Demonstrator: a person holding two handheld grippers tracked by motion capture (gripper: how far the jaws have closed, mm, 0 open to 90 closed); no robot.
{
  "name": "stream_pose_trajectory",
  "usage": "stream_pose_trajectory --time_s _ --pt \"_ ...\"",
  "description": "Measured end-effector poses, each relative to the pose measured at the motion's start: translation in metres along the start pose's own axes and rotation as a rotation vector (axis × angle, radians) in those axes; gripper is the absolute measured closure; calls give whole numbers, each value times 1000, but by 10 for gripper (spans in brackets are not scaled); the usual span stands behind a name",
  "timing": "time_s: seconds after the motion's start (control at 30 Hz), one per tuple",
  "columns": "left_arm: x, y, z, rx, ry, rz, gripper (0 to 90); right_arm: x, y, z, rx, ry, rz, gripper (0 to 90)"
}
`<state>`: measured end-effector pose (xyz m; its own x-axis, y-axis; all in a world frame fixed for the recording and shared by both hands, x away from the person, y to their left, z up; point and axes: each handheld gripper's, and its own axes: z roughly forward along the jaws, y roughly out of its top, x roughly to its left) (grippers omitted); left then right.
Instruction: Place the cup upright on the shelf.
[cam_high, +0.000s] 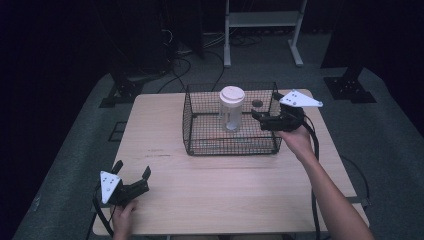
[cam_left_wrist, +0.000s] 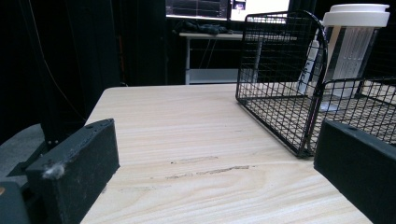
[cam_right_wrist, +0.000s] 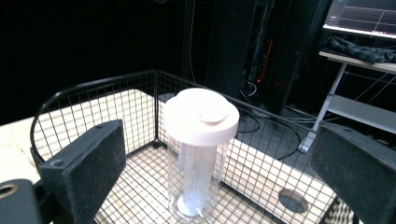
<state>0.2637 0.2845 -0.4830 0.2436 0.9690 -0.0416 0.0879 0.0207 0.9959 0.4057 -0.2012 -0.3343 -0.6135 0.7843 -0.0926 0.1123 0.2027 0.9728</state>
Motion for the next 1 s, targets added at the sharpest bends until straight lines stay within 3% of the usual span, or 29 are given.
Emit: stream_pose_trajectory --time_s 1.0 --pt "0 0 0 1 1 1 0 1 -35 -39 8 5 28 26"
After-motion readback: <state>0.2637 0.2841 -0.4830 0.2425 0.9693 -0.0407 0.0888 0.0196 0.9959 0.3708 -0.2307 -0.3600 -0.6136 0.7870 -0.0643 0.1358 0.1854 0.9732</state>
